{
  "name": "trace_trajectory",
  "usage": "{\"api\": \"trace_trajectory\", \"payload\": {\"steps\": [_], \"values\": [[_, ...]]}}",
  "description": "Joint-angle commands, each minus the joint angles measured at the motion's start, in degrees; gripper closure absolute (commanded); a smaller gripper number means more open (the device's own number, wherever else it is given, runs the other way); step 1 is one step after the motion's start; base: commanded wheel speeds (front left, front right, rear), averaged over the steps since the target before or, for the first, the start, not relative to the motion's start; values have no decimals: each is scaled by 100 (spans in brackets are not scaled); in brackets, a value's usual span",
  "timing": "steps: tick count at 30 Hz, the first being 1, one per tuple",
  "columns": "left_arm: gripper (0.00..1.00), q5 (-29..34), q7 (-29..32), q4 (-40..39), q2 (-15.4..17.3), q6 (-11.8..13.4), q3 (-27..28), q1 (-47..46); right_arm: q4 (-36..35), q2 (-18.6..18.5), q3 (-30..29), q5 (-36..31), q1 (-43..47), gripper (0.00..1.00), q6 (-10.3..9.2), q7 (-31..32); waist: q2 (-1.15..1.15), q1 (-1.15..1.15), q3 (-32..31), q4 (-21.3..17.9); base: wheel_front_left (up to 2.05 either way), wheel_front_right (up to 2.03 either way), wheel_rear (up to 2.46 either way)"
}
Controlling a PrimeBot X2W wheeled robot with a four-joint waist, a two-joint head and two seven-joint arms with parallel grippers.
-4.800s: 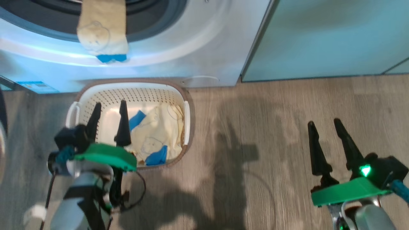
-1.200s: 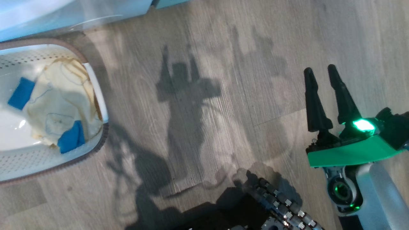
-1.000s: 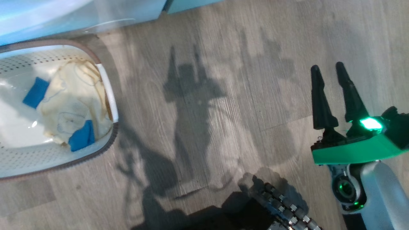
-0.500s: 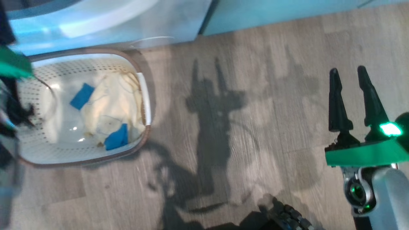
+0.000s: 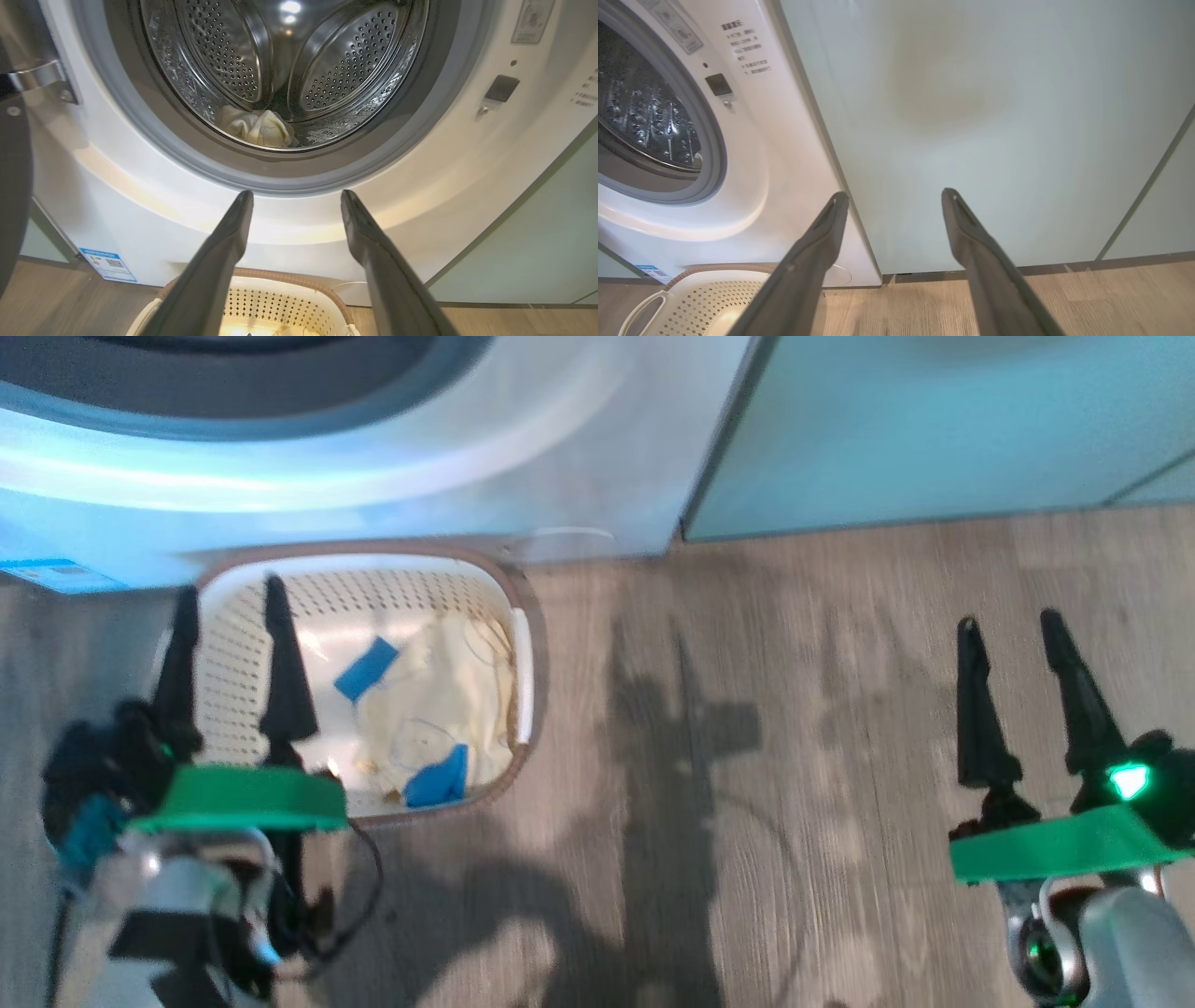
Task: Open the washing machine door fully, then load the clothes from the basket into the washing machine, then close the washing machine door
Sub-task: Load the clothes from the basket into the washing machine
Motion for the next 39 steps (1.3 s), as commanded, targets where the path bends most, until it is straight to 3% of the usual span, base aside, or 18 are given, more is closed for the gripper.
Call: {"api": "trace_trajectory", "payload": {"steps": [1,5,20,39], "values": [[0,56,-47,-237,42,29,178,35,-148,-49,83,-69,80,0,-16,-38,0,1,-298,210,0,0,0],[0,87,-91,-349,-214,2,-21,580,-67,-49,29,-199,332,0,-16,-38,0,1,-785,365,0,0,0],[0,213,-121,-156,-341,-109,-224,1481,109,-49,151,-292,1101,0,-16,-38,0,1,-1921,555,0,0,0],[0,243,-116,-157,-340,-54,-284,1714,138,-49,279,-272,1301,0,-16,-38,0,1,-2214,498,0,0,0]]}}
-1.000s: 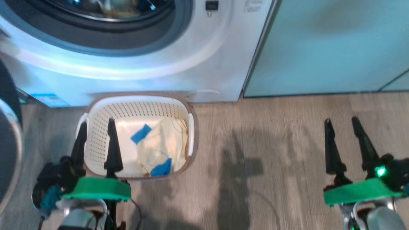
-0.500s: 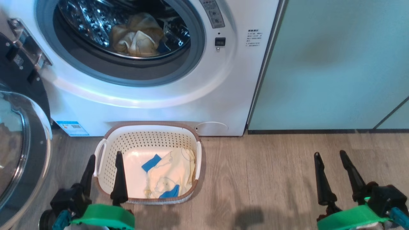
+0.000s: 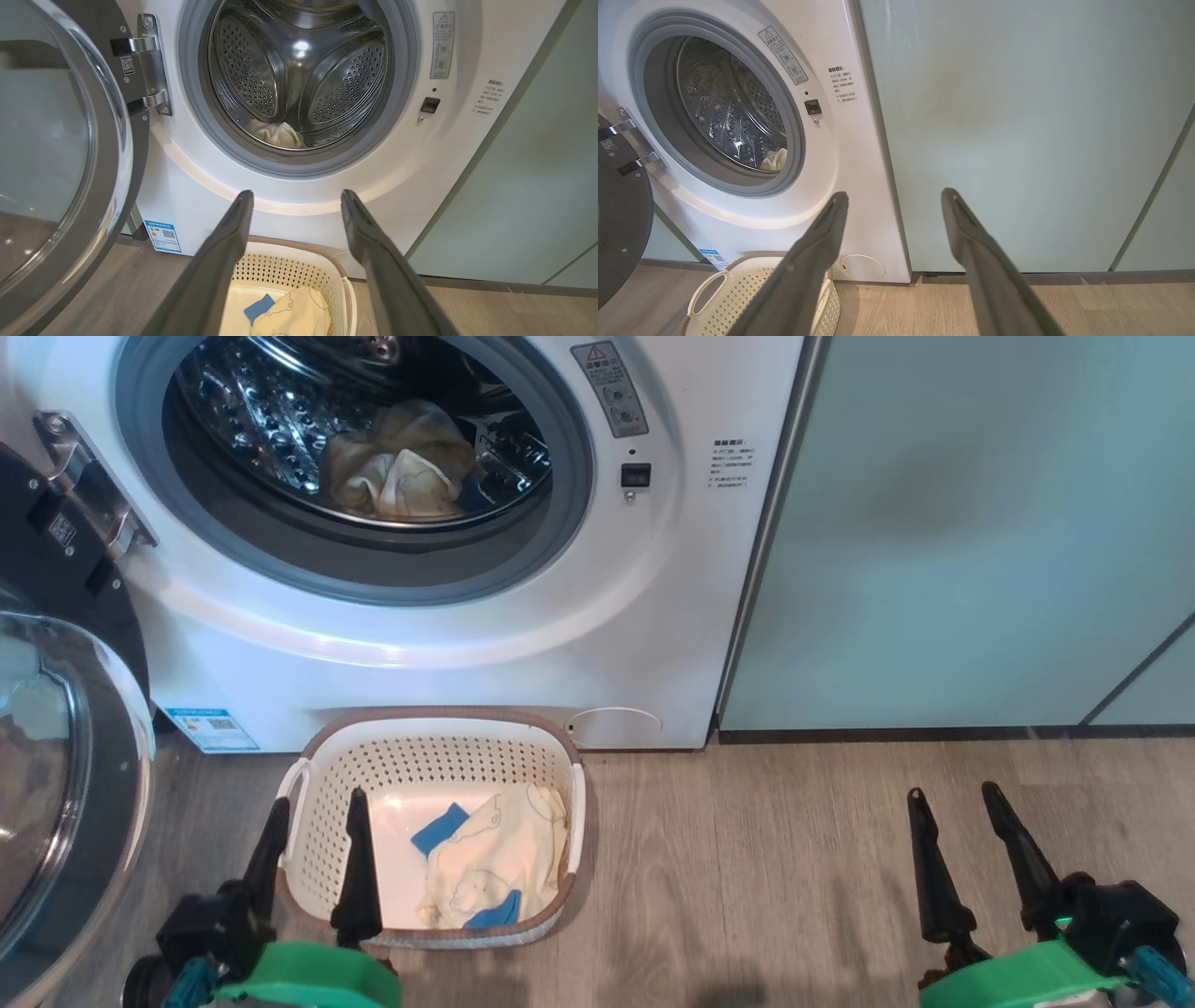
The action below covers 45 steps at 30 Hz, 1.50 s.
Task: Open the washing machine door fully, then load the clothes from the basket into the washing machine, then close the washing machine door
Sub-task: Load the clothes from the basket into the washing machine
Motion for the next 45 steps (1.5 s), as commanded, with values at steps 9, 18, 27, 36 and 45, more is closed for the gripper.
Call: {"api": "trace_trajectory", "payload": {"steps": [9,18,27,36,45], "values": [[0,47,-26,-183,56,34,165,-130,-188,-50,138,-19,-62,0,-16,-38,0,0,32,-4,0,0,0],[0,27,-4,43,94,-56,77,-364,-203,-50,193,-21,-121,0,-16,-38,0,0,129,-42,0,0,0],[0,-107,160,627,102,-332,-131,-843,-287,-50,227,16,-263,0,-16,-38,0,0,508,-235,0,0,0],[0,-245,295,1851,122,-731,-303,-1819,-547,-50,194,215,-701,0,-16,-38,0,0,1544,-532,0,0,0],[0,-209,503,3424,288,-1098,-461,-2979,-705,-50,252,449,-1183,0,-16,-38,0,0,2589,-827,0,0,0]]}}
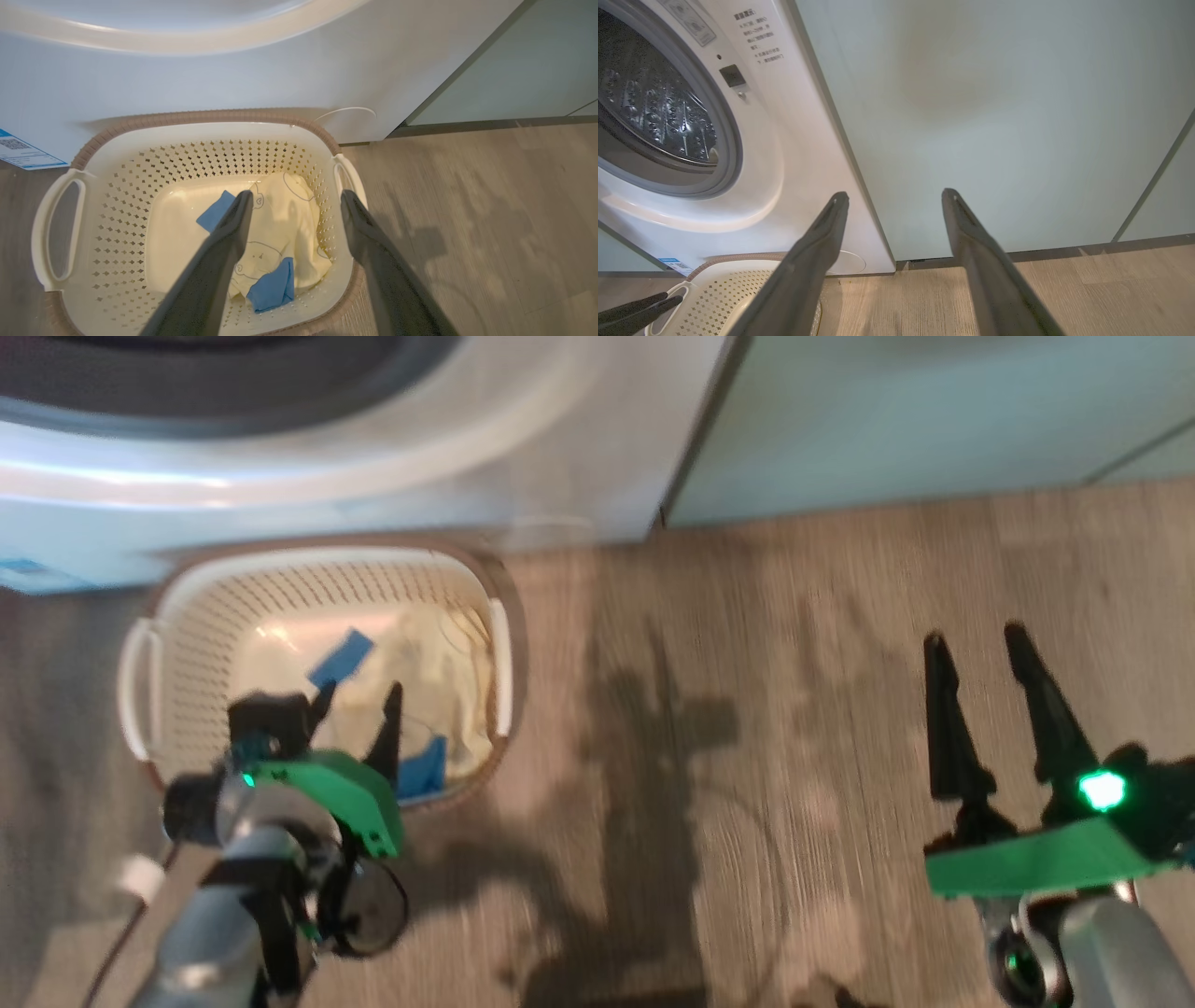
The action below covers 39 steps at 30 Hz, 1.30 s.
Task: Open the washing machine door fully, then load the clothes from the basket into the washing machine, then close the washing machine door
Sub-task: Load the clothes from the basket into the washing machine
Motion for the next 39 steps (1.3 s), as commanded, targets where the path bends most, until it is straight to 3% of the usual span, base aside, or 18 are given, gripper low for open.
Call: {"api": "trace_trajectory", "payload": {"steps": [1,8,13,18,25,38,39], "values": [[0,31,-19,82,211,-64,150,-238,-236,-50,141,54,-199,0,-16,-38,0,-2,544,-265,0,0,0],[0,30,11,1399,268,-294,81,-1070,-293,-50,306,249,-496,0,-16,-38,0,-2,1140,-524,0,0,0],[0,-218,2,2081,328,-648,201,-1551,-389,-50,433,460,-703,0,-16,-38,0,-2,1581,-785,0,0,0],[0,-442,8,2728,671,-848,424,-2129,-452,-50,659,732,-854,0,-16,-38,0,-2,2164,-1134,0,0,0],[0,-744,20,3147,898,-967,685,-2584,-549,-50,807,928,-969,0,-16,-38,0,-2,2527,-1390,0,0,0],[0,-571,446,3794,982,-991,370,-3218,-602,-50,880,1008,-922,0,-16,-38,0,-2,2755,-1464,0,0,0],[49,-551,486,3860,970,-953,343,-3260,-608,-50,882,1007,-915,0,-16,-38,0,-2,2759,-1462,0,0,0]]}}
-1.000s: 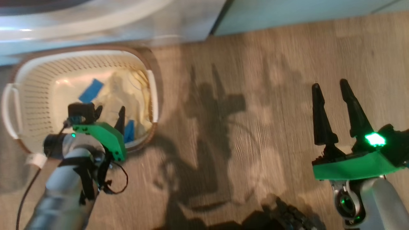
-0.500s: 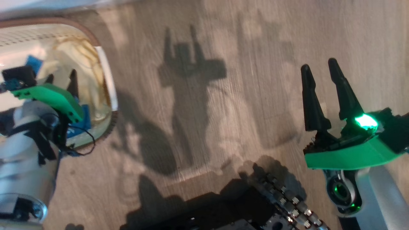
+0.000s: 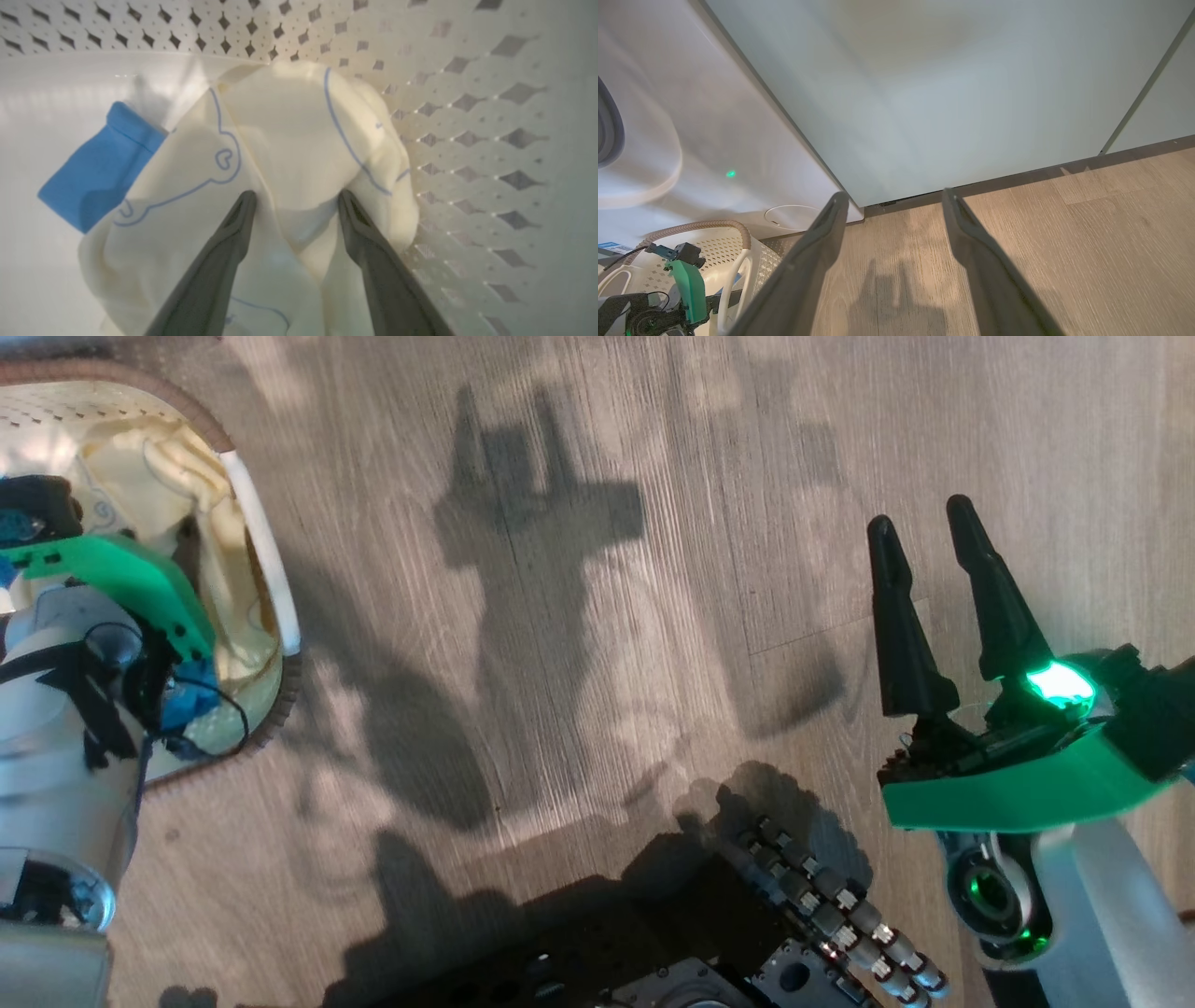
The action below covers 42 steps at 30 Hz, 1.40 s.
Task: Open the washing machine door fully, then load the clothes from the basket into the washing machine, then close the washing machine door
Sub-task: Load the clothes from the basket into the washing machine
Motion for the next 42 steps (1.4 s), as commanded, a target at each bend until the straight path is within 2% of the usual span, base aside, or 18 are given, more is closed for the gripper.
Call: {"api": "trace_trajectory", "payload": {"steps": [1,2,8,15,25,28,35,42], "values": [[69,69,50,51,165,50,56,53,-179,-51,64,18,199,0,-16,-38,0,0,3,4,0,0,0],[100,76,84,105,147,69,37,21,-183,-51,64,19,204,0,-16,-38,0,0,4,6,0,0,0],[100,-42,69,353,86,156,102,-59,-182,-51,13,42,199,0,-16,-38,0,0,-18,7,0,0,0],[100,-127,-372,417,145,96,154,75,-162,-51,-10,20,70,0,-16,-38,0,0,-80,50,0,0,0],[100,120,-1022,86,-198,130,-99,561,-40,-51,-394,-361,119,0,-16,-38,0,0,-607,725,0,0,0],[100,204,-1051,-270,-296,188,-108,779,-27,-51,-482,-499,160,0,-16,-38,0,0,-812,912,0,0,0],[100,516,-1056,-1841,-436,438,148,1598,36,-51,-686,-765,303,0,-16,-38,0,0,-1283,1283,0,0,0],[100,797,-1057,-3211,-600,516,474,2572,142,-51,-763,-968,446,0,-16,-38,0,0,-1839,1512,0,0,0]]}}
